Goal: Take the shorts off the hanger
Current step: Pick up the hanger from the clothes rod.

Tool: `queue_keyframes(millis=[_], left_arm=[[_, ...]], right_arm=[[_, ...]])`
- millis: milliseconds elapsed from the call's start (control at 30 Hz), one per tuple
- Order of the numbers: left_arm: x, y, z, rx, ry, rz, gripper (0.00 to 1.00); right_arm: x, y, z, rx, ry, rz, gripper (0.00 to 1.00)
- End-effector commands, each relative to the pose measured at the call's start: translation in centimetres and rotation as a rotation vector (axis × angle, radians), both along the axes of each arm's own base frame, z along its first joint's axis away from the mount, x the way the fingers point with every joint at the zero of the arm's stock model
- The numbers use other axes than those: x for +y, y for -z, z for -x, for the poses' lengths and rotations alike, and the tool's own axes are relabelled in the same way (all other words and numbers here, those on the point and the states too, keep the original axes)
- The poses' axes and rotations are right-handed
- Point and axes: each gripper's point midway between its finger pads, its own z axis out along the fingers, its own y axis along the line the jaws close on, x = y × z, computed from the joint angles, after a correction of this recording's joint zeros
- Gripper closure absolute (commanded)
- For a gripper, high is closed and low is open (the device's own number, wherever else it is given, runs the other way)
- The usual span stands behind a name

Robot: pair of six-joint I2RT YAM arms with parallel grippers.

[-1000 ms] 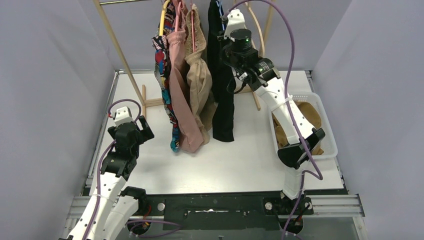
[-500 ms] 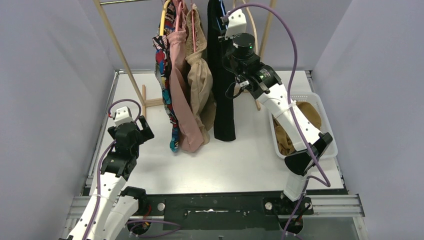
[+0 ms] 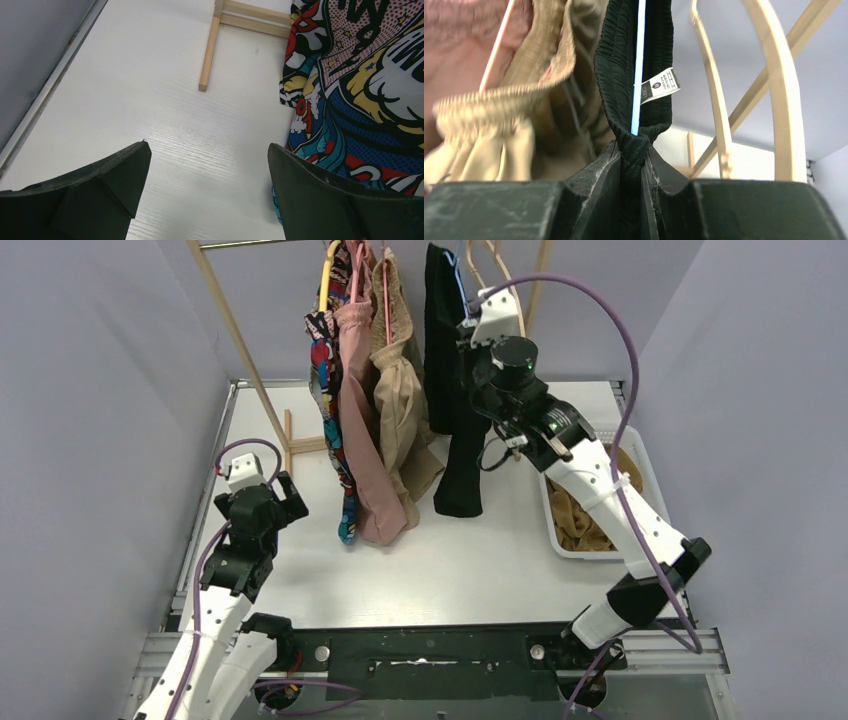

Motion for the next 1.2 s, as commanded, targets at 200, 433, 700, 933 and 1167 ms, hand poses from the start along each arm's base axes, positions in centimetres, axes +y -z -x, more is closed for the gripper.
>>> queue_keyframes(millis=[200, 433, 700, 933, 1167], left_arm=[[0.4, -2.1, -0.5, -0.066, -0.032, 0.014, 0.08], [0.1, -2.4, -0.5, -0.073, -0.014, 0.020, 0.07], [-0.9, -2.4, -0.8, -0.073, 0.044, 0.033, 0.07], [-3.1, -2.7, -1.1, -0.082, 0.163, 0.075, 0.07], [-3.9, -3.4, -1.0, -0.120, 0.211, 0.095, 0.07]], right_arm=[[-1.6, -0.8, 8.8, -0.019, -0.209, -0.169, 1.00], [-3.5, 6.4, 13.9, 0.136, -0.253, -0.259, 1.00], [-5.7, 15.6, 18.6, 0.354, -0.248, -0.287, 1.00], [-4.5, 17.0, 22.8, 0.474, -0.460, -0.184, 1.00], [-4.4, 14.1, 27.3, 0.468, -0.656, -0.183, 1.00]])
